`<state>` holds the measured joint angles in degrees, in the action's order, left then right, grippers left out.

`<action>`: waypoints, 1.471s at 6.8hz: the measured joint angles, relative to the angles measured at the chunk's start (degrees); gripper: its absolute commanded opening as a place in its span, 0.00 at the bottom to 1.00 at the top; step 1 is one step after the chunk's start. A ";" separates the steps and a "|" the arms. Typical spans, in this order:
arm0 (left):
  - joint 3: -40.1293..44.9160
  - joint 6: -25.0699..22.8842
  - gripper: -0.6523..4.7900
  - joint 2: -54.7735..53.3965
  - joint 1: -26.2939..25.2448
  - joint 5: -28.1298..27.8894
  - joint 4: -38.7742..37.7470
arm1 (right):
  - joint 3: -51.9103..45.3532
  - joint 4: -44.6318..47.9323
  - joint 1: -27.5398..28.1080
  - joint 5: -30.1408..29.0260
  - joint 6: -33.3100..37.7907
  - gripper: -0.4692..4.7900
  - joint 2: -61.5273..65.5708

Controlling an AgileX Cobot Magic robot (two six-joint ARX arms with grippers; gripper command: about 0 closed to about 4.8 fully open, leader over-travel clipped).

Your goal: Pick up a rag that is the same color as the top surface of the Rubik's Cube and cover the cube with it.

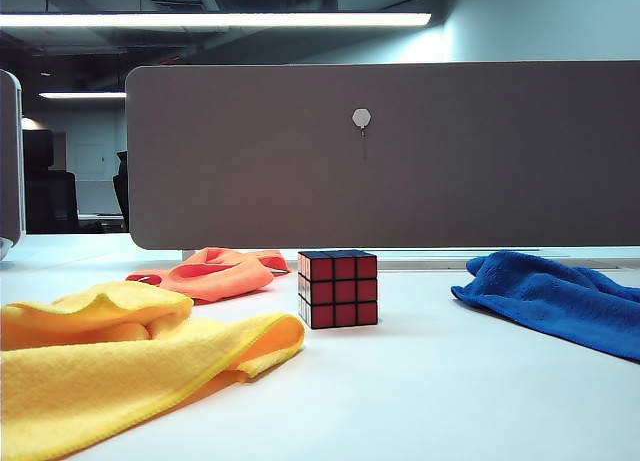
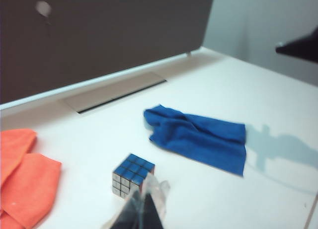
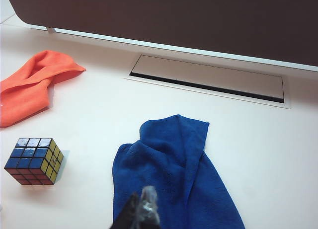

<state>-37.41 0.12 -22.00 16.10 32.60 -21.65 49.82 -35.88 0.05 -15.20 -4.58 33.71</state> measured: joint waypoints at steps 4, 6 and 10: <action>0.02 -5.70 0.11 -22.21 23.63 -28.13 12.44 | 0.02 2.99 0.00 0.00 0.00 0.08 1.77; 0.00 -5.68 0.11 -26.43 23.67 -34.51 19.91 | -0.20 6.40 0.00 0.28 0.00 0.08 2.82; 0.00 -5.68 0.11 -26.43 23.67 -35.26 23.58 | -0.20 21.59 0.00 -3.28 0.24 0.52 38.73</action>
<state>-37.41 -5.56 -48.42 39.77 -2.66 1.93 49.63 -14.28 0.05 -18.48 -4.34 72.44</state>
